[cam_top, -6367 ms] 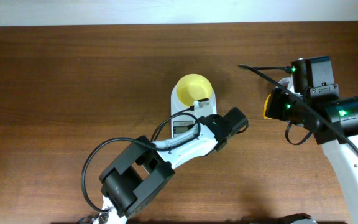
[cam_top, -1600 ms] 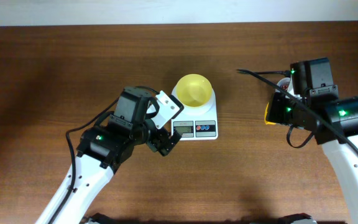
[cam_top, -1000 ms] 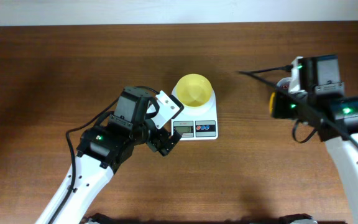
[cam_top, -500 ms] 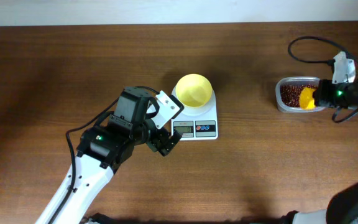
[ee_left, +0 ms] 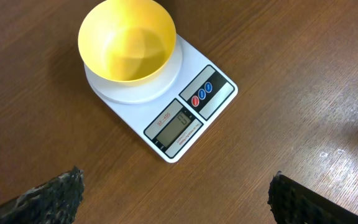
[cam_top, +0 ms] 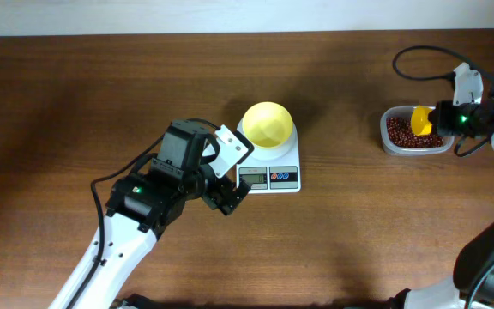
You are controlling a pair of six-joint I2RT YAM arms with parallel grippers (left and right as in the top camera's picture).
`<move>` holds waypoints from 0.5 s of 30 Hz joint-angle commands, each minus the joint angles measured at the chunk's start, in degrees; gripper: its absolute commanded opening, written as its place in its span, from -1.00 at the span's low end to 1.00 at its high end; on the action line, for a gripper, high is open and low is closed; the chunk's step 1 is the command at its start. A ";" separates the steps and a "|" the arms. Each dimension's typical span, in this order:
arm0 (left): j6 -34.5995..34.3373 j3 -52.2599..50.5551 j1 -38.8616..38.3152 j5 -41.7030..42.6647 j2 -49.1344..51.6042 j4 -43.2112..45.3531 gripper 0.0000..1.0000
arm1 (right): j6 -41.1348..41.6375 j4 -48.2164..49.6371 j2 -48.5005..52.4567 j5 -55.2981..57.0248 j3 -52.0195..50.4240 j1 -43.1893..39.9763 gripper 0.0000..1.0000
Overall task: Scoop item into bowl and weigh 50g on scale
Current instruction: 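Move the yellow scoop with the right gripper into the bean tub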
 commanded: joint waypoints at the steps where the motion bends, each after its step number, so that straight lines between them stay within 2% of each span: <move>1: -0.17 -0.02 0.26 0.85 -0.39 0.11 0.98 | -0.79 0.39 2.51 2.08 0.96 -0.26 -0.92; 7: -0.17 -0.02 0.26 0.85 -0.39 0.11 0.97 | -4.00 1.51 4.85 6.88 0.96 -0.28 -0.92; 15: -0.17 -0.02 0.26 0.85 -0.39 0.11 0.97 | -3.93 1.01 8.48 5.25 0.94 -0.26 -0.92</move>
